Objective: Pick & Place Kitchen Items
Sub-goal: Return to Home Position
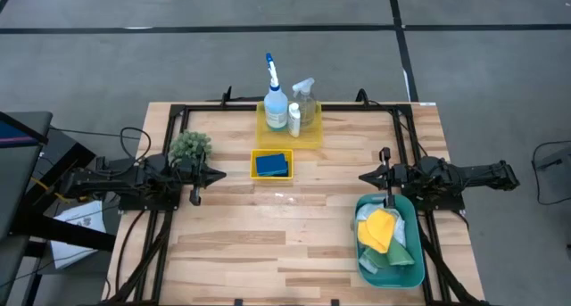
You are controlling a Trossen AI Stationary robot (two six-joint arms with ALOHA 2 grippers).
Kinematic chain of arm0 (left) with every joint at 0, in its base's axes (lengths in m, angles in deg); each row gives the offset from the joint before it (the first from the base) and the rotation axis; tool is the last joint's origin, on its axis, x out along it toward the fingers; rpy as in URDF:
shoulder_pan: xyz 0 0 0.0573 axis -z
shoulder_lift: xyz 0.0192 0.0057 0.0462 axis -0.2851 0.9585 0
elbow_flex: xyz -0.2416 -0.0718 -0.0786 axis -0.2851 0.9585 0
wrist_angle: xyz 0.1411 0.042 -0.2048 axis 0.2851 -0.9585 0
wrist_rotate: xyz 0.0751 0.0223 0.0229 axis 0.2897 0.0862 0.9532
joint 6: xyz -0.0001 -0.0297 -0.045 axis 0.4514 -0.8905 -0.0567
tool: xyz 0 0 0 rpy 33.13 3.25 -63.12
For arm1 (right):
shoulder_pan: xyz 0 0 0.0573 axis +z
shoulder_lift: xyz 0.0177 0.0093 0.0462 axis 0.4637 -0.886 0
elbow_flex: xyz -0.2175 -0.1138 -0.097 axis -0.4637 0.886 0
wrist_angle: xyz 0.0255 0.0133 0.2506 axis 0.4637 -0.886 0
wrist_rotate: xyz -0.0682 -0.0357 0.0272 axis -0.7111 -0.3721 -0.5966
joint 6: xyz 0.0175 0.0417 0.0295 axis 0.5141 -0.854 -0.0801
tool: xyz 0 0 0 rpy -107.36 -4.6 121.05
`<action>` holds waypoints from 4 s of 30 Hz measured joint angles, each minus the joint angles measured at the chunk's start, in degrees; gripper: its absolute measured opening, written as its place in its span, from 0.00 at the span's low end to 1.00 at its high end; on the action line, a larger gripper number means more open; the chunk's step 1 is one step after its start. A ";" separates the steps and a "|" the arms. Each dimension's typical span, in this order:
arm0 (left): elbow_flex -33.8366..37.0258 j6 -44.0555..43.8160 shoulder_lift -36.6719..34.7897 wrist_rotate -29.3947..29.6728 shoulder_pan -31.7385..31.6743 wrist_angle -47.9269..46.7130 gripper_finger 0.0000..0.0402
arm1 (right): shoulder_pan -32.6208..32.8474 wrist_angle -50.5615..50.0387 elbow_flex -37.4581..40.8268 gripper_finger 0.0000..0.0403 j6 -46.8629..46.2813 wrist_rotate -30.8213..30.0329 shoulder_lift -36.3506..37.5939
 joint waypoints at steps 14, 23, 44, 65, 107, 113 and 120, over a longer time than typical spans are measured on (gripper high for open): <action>0.00 0.00 0.12 -0.01 -0.01 0.04 0.00 | 0.00 0.01 0.00 0.00 0.00 0.00 0.02; 0.00 0.00 0.72 -0.01 -0.01 -0.09 0.00 | 0.00 0.01 0.00 0.00 0.00 0.01 0.02; 0.00 0.00 -1.65 -0.01 -0.01 -0.01 0.00 | 0.00 0.01 0.00 0.00 -0.02 0.02 0.02; 0.00 0.00 -1.65 -0.01 -0.01 -0.01 0.00 | 0.00 0.00 0.00 0.00 0.00 0.00 0.02; 0.00 0.00 -1.65 -0.01 -0.01 0.00 0.00 | 0.00 0.00 0.00 0.00 0.00 0.00 0.02; 0.00 0.00 -1.65 -0.01 -0.01 -0.01 0.00 | 0.00 0.00 0.00 0.00 0.00 0.01 0.02; 0.00 0.00 -1.65 0.00 -0.01 0.00 0.00 | 0.00 0.00 0.00 0.00 0.00 0.01 0.01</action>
